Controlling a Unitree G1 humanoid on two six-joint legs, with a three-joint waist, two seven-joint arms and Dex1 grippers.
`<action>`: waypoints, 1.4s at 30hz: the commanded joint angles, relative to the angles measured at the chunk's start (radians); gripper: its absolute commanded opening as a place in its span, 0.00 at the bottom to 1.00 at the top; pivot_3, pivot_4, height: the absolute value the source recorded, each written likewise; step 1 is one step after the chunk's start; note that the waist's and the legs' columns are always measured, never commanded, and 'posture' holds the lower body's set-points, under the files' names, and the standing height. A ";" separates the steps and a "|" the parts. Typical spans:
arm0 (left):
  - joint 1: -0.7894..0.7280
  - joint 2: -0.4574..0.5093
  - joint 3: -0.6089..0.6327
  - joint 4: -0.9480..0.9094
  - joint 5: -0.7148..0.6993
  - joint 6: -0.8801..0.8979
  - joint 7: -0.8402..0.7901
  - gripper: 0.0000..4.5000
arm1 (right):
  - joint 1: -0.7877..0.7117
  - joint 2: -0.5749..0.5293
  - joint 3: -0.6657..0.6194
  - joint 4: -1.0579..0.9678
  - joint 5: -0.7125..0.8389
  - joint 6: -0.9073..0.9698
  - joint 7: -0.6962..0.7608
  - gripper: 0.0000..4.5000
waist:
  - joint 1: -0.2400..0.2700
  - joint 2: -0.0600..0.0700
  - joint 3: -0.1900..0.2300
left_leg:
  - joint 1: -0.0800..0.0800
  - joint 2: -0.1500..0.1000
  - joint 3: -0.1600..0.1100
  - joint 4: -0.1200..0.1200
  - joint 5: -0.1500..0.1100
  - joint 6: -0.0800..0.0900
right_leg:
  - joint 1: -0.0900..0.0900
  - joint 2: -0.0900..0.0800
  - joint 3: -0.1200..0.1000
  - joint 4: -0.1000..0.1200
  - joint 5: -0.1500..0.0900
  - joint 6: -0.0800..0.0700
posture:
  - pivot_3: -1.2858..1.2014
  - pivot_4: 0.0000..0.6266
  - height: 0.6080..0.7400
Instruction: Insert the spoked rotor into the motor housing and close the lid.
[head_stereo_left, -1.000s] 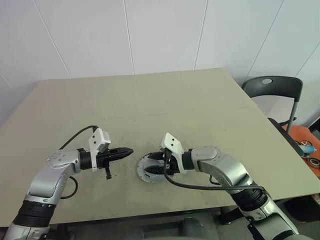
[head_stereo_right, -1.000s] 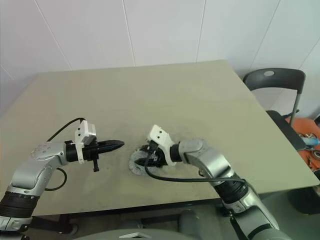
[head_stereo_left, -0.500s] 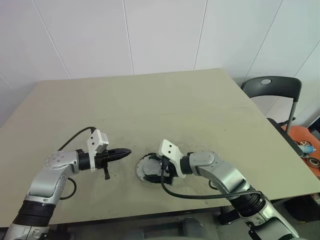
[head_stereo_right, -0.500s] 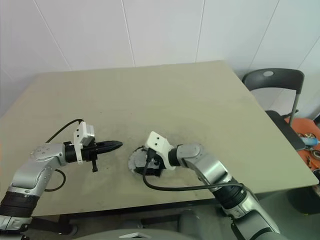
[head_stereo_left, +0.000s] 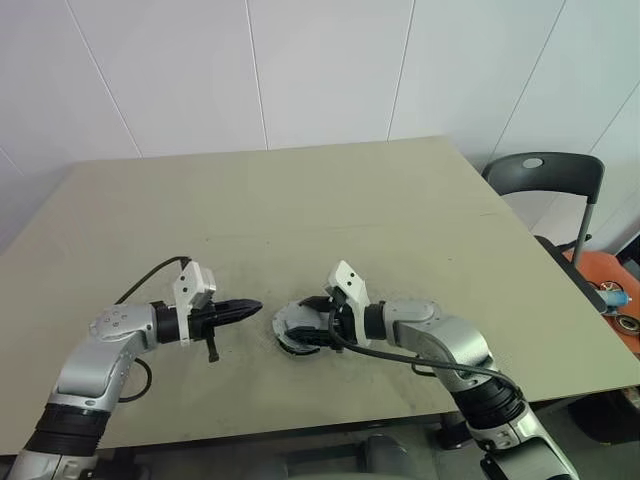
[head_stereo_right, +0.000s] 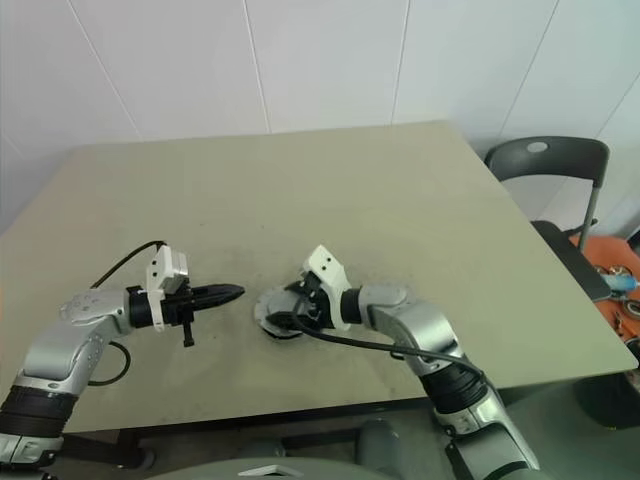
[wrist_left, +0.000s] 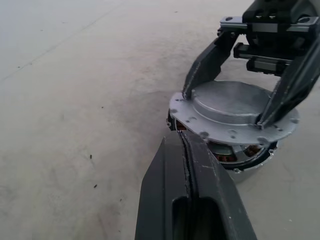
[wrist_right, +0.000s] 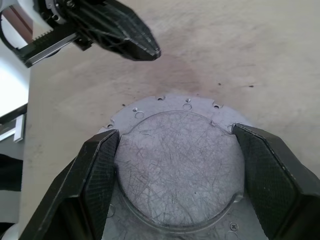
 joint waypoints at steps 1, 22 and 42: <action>0.000 0.018 0.035 -0.038 -0.023 -0.020 -0.022 0.00 | -0.033 -0.005 0.027 0.009 -0.083 -0.069 -0.049 0.72 | 0.000 0.000 0.000 | 0.000 0.000 0.000 0.000 0.000 0.000 | 0.000 0.000 0.000 0.000 0.000 0.000 | 0.52 0.00 1.00; 0.000 0.015 0.033 -0.017 -0.011 -0.038 -0.026 0.00 | -0.026 -0.051 0.097 -0.029 -0.114 -0.048 0.027 0.72 | 0.000 0.000 0.000 | 0.001 0.000 0.000 0.000 0.000 0.000 | 0.001 0.000 0.000 0.000 0.000 0.000 | 0.52 0.00 1.00; 0.002 0.018 0.031 -0.046 -0.021 -0.019 -0.012 0.00 | -0.004 -0.100 0.150 -0.024 -0.150 -0.078 0.092 0.72 | 0.001 0.000 0.000 | 0.001 0.000 0.000 0.000 0.000 0.000 | 0.001 0.000 0.000 -0.001 0.000 0.000 | 0.52 0.00 1.00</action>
